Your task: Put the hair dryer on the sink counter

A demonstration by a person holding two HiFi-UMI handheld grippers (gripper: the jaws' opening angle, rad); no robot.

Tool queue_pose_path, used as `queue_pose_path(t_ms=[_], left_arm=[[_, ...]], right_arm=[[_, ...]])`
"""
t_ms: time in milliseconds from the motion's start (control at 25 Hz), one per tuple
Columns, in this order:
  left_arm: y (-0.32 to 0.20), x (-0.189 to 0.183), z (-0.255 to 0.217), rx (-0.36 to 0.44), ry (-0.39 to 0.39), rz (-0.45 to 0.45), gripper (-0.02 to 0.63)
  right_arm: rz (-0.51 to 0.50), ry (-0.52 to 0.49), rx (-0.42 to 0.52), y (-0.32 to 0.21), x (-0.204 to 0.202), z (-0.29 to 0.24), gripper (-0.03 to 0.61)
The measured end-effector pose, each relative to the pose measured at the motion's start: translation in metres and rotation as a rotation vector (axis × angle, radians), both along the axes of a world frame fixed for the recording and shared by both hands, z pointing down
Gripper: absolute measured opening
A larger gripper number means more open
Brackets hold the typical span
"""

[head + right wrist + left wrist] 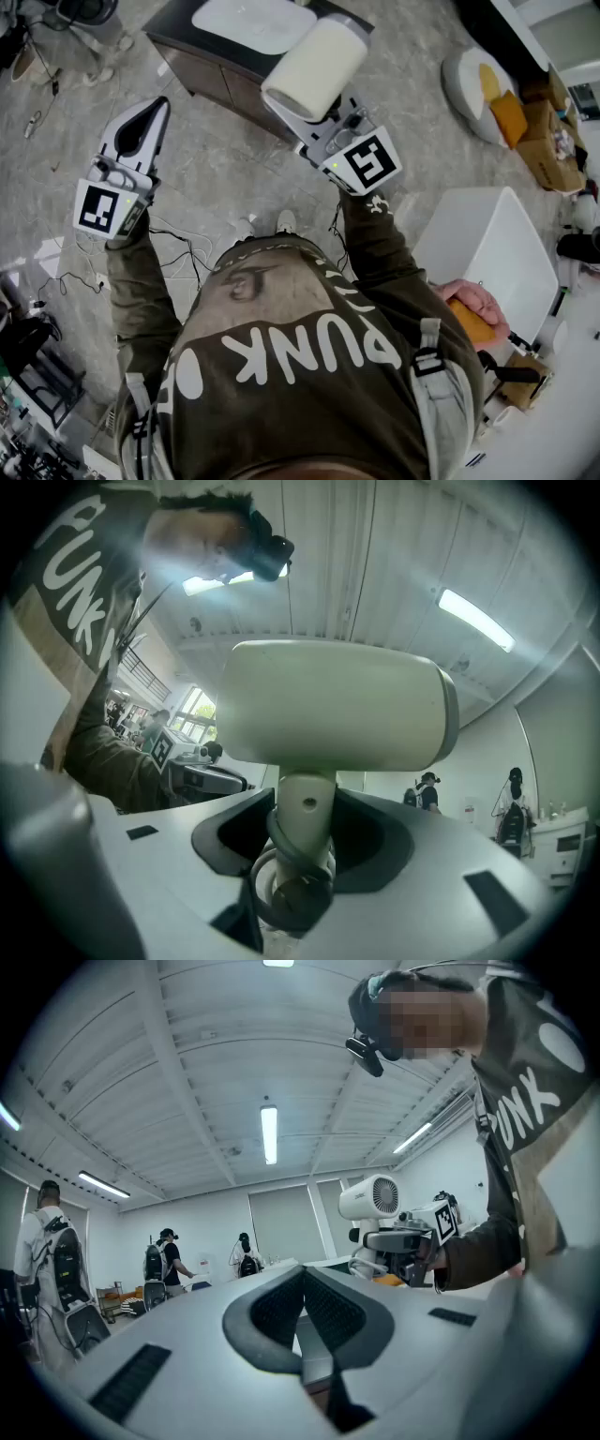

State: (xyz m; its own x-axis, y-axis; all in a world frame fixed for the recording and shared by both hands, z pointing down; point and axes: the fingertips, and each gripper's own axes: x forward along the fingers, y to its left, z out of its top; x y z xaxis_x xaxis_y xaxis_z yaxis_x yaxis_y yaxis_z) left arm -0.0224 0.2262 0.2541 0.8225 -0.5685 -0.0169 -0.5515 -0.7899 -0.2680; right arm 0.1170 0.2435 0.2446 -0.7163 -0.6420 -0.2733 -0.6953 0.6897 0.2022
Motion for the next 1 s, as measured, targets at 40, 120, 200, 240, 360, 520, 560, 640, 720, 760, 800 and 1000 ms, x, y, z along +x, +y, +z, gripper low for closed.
queue_pose_path(t_ms=[40,120,200,240,360,520,560,640,720,760,800,1000], left_arm=[[-0.001,0.000,0.001,-0.001,-0.001,-0.001,0.002],[-0.001,-0.001,0.002,-0.003,-0.003,-0.002,0.002],[-0.001,-0.001,0.002,-0.004,-0.003,-0.003,0.002],[-0.001,-0.001,0.001,-0.003,-0.003,-0.004,0.002],[-0.002,-0.002,0.002,0.000,-0.005,-0.006,0.002],[-0.002,-0.002,0.001,0.003,-0.006,-0.013,0.002],[-0.002,-0.002,0.000,0.003,-0.006,-0.016,0.002],[-0.002,-0.001,-0.001,0.003,-0.008,-0.025,0.002],[-0.002,0.000,-0.002,0.006,-0.011,-0.037,0.002],[-0.003,0.001,-0.002,0.007,-0.011,-0.043,0.002],[-0.004,0.003,-0.002,0.008,-0.012,-0.050,0.002],[-0.010,0.004,-0.002,0.009,-0.010,-0.084,0.002]], right_arm=[[0.000,-0.003,0.000,-0.001,-0.001,0.000,0.189],[0.000,-0.007,0.000,-0.002,-0.001,0.001,0.189],[0.001,-0.004,0.000,-0.003,-0.002,0.001,0.189],[0.000,-0.003,0.000,-0.003,-0.002,0.001,0.189],[-0.017,-0.002,-0.005,-0.003,-0.004,0.002,0.190],[-0.036,0.007,-0.007,-0.004,-0.007,0.005,0.190],[-0.038,-0.002,-0.007,-0.005,-0.007,0.004,0.190],[-0.047,-0.009,-0.006,-0.006,-0.007,0.002,0.190],[-0.062,-0.008,-0.004,-0.008,-0.007,0.001,0.190],[-0.071,-0.007,-0.004,-0.010,-0.006,0.002,0.190],[-0.080,-0.006,-0.003,-0.011,-0.005,0.002,0.190],[-0.120,-0.007,-0.007,-0.024,-0.006,0.005,0.190]])
